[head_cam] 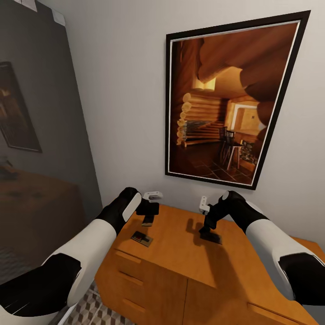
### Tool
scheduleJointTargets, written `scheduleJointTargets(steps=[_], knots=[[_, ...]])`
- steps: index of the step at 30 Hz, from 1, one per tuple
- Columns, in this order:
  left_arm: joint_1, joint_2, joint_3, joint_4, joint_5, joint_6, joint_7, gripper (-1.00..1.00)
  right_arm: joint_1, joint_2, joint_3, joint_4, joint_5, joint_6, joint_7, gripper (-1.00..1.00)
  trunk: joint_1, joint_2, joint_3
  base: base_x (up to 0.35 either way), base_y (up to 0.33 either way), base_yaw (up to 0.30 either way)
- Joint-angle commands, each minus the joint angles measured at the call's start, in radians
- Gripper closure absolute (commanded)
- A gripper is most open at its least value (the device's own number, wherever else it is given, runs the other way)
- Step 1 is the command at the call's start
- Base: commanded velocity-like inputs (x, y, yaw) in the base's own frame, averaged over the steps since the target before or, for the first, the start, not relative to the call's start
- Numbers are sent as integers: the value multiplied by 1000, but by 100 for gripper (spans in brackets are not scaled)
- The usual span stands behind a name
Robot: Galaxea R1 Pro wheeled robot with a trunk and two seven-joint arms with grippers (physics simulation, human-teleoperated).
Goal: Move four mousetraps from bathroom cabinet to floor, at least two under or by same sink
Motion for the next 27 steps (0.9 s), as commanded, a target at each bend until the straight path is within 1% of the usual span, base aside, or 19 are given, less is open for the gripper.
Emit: scheduleJointTargets(steps=[1, 9, 17, 27], knots=[[0, 0, 0, 0, -3, 0, 0, 100, 0, 0, 0, 0, 0, 0, 0, -100, 0, 0, 0, 0, 0, 0], [0, 0, 0, 0, -3, 0, 2, 100, 0, 0, 0, 0, 0, 0, 0, -100, 0, 0, 0, 0, -7, 0], [0, 0, -1, 1, -3, 0, 3, 100, 0, 0, 0, 0, 0, 0, 0, -100, 0, 0, 0, 0, -157, 0], [0, 0, -2, 10, -3, 0, 3, 100, 0, 0, 0, 0, 0, -1, 0, -100, 0, 0, 0, 0, -21, 0]])
